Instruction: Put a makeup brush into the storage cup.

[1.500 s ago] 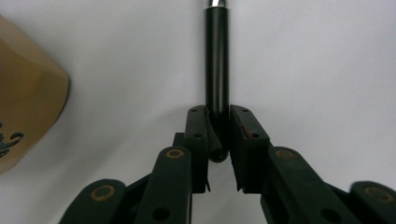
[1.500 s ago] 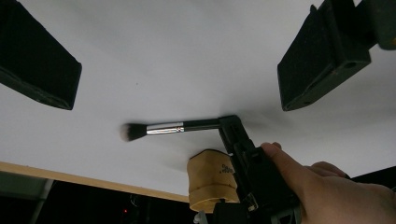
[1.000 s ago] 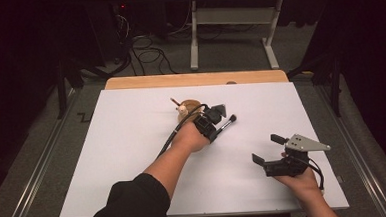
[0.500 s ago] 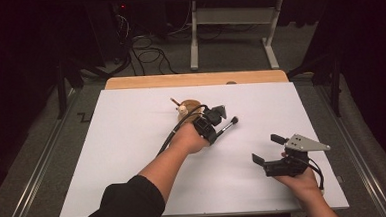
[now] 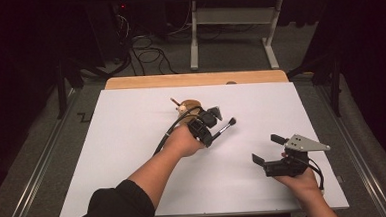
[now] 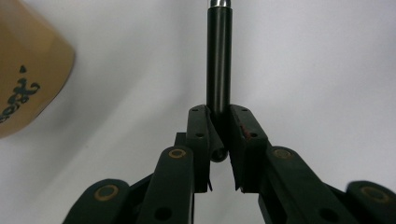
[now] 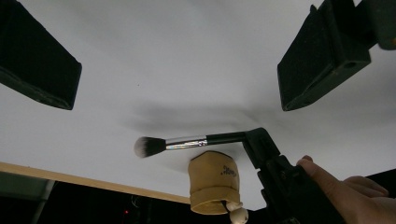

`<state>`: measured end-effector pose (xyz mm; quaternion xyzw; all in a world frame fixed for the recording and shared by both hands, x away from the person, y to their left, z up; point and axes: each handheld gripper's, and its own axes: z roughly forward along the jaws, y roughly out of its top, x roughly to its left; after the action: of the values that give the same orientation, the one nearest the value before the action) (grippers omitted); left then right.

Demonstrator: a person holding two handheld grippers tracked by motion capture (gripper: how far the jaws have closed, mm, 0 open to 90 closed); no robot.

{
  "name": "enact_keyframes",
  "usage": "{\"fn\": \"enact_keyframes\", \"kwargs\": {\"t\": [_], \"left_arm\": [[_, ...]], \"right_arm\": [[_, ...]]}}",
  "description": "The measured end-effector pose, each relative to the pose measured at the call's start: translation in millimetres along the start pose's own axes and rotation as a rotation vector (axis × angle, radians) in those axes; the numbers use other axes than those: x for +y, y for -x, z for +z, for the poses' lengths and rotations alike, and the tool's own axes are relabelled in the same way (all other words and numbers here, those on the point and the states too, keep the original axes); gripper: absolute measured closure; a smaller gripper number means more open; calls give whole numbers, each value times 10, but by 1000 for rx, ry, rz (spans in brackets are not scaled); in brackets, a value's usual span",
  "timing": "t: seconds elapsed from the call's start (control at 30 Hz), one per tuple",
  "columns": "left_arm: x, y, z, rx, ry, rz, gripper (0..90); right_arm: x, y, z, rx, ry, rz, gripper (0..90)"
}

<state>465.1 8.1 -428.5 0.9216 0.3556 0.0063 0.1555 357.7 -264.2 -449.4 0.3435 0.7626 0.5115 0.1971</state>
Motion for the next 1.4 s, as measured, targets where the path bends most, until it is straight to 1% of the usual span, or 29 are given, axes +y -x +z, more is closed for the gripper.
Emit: {"fn": "enact_keyframes", "kwargs": {"t": [0.1, 0.13, 0.17, 0.2, 0.3, 0.37, 0.4, 0.43, 0.47, 0.5, 0.53, 0.57, 0.6, 0.67, 0.83, 0.93, 0.97, 1.0, 1.03, 1.07, 1.1, 1.13, 1.17, 1.2, 1.23, 1.27, 1.3, 1.33, 1.4], "left_arm": [[-72, -16, -65, 1, 12, 2, 793], [-72, -16, -65, 1, 12, 2, 793], [-113, -33, -90, 0, 13, -1, 793], [-113, -33, -90, 0, 13, -1, 793], [-189, -54, -127, -4, 20, -7, 793], [-254, -60, -164, -16, 31, -9, 793], [-254, -60, -164, -16, 31, -9, 793], [-302, -65, -188, -22, 38, -4, 793], [-302, -65, -188, -22, 38, -4, 793], [-362, -73, -214, -28, 45, -4, 793], [-362, -73, -214, -28, 45, -4, 793], [-424, -87, -233, -27, 51, -1, 793], [-424, -87, -233, -27, 51, -1, 793], [-496, -112, -251, -36, 58, -6, 793], [-656, -169, -293, -37, 56, -4, 793], [-706, -174, -312, -35, 59, -3, 793], [-762, -178, -325, -30, 62, -2, 793], [-762, -178, -325, -30, 62, -2, 793], [-831, -174, -321, -27, 65, -5, 793], [-831, -174, -321, -27, 65, -5, 793], [-900, -173, -309, -26, 57, -5, 793], [-900, -173, -309, -26, 57, -5, 793], [-965, -171, -305, -26, 63, -14, 793], [-965, -171, -305, -26, 63, -14, 793], [-1020, -183, -319, -21, 65, -7, 793], [-1020, -183, -319, -21, 65, -7, 793], [-1073, -187, -333, -18, 84, -11, 792], [-1073, -187, -333, -18, 84, -11, 793], [-1128, -184, -336, -18, 102, -19, 793]], "right_arm": [[-3, -4, -6, -1, -3, 5, 2], [-3, -4, -7, -1, -3, 6, 2], [-5, -5, -7, 0, -4, 5, 3], [-5, -5, -7, 0, -4, 5, 3], [-5, -6, -4, 1, -6, 1, 3], [-6, -7, -7, 0, -5, 2, 3], [-6, -7, -7, 0, -5, 2, 3], [-7, -6, -7, -1, -6, 2, 2], [-7, -6, -7, -1, -6, 2, 2], [-8, -3, -5, -1, -5, -1, 3], [-8, -3, -5, -1, -5, -1, 3], [-9, -4, -3, -2, -7, 0, 3], [-9, -4, -3, -2, -7, 0, 3], [-10, -4, -1, -2, -8, -2, 3], [-13, -7, 3, -4, -11, -1, 3], [-14, -9, 4, -6, -13, 0, 3], [-15, -9, 4, -6, -14, -1, 3], [-15, -9, 4, -6, -14, -1, 3], [-17, -9, 3, -7, -15, 0, 2], [-17, -8, 3, -7, -13, -3, 2], [-18, -10, 4, -7, -14, -3, 3], [-18, -10, 4, -7, -14, -3, 3], [-19, -14, 5, -6, -15, -2, 3], [-19, -15, 5, -7, -15, -1, 2], [-19, -15, 6, -7, -15, -3, 3], [-19, -15, 6, -7, -15, -3, 3], [-19, -17, 7, -7, -15, -3, 3], [-19, -17, 7, -7, -15, -3, 3], [-19, -19, 7, -7, -15, -2, 2]]}}
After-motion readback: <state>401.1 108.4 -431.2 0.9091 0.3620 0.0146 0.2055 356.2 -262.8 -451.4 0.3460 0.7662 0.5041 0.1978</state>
